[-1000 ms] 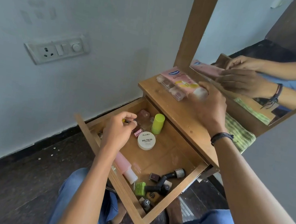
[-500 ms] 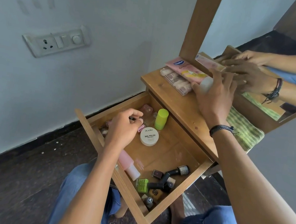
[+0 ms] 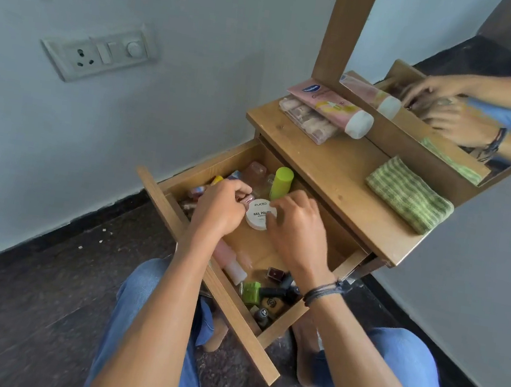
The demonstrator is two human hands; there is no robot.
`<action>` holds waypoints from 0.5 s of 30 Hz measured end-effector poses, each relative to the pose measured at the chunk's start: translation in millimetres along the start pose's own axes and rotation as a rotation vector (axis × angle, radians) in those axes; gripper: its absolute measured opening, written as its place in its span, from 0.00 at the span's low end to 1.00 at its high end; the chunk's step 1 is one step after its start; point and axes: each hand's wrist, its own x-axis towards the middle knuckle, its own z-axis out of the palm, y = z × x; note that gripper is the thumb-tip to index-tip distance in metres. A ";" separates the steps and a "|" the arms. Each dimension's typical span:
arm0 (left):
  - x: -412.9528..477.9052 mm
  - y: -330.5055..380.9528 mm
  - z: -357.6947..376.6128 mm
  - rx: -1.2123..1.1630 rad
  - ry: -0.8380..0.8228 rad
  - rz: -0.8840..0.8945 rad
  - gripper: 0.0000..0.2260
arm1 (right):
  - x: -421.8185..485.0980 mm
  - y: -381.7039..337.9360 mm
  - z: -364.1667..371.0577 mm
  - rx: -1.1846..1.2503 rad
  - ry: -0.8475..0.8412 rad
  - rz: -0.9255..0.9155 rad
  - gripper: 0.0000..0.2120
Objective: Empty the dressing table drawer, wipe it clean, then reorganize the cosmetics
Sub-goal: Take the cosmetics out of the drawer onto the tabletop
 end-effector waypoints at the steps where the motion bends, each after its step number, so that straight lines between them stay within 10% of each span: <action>1: 0.0 -0.1 1.2 0.041 -0.011 0.002 0.14 | -0.6 0.1 5.6 -0.030 -0.111 0.024 0.14; 15: 3.2 -4.1 2.6 0.092 -0.061 -0.036 0.17 | 5.5 -10.2 33.1 -0.111 -0.372 0.059 0.21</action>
